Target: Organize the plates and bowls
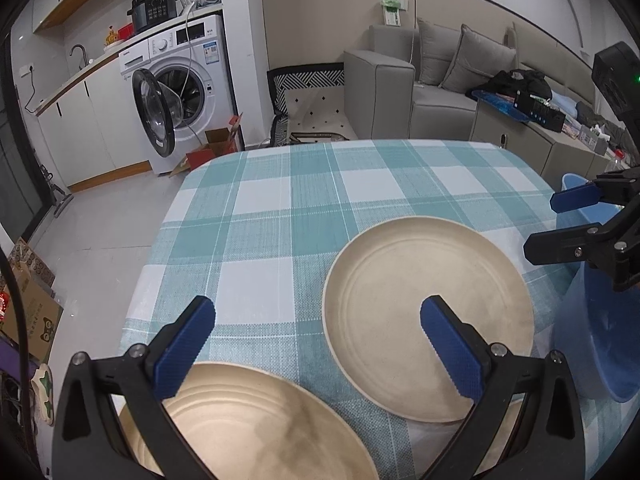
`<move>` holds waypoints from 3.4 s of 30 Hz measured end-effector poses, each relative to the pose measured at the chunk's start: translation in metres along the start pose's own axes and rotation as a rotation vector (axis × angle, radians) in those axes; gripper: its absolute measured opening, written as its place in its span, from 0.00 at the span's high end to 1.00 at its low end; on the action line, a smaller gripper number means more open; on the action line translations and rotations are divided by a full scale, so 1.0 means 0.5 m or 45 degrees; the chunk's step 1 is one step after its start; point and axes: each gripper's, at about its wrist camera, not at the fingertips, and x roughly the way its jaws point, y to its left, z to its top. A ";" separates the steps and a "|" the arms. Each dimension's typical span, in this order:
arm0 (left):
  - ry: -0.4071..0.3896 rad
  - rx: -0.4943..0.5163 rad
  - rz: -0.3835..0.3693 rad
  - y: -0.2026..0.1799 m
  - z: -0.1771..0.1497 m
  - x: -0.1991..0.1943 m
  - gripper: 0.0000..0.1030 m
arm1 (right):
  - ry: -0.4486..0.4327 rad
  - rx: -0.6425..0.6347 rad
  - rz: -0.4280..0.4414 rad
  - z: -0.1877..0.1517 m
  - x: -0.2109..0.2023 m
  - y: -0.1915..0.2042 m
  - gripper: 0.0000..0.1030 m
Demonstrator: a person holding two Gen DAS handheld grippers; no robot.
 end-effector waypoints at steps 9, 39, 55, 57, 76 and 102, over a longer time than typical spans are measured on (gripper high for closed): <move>0.091 0.026 0.020 -0.008 -0.009 0.035 0.00 | 0.090 0.018 -0.026 0.019 0.055 -0.021 0.00; 0.239 0.044 -0.034 -0.017 -0.029 0.082 0.07 | 0.258 -0.005 -0.012 0.018 0.148 -0.031 0.33; 0.267 0.019 -0.125 -0.024 -0.033 0.072 0.56 | 0.280 -0.003 0.019 0.004 0.149 -0.025 0.63; 0.265 0.011 -0.124 -0.023 -0.031 0.071 0.60 | 0.277 -0.002 0.009 0.002 0.148 -0.026 0.69; 0.212 -0.034 -0.104 -0.007 -0.015 0.038 0.76 | 0.223 0.016 -0.021 0.001 0.117 -0.032 0.78; 0.058 -0.019 -0.080 -0.001 0.010 -0.090 0.76 | 0.086 -0.013 -0.043 -0.006 -0.036 0.012 0.78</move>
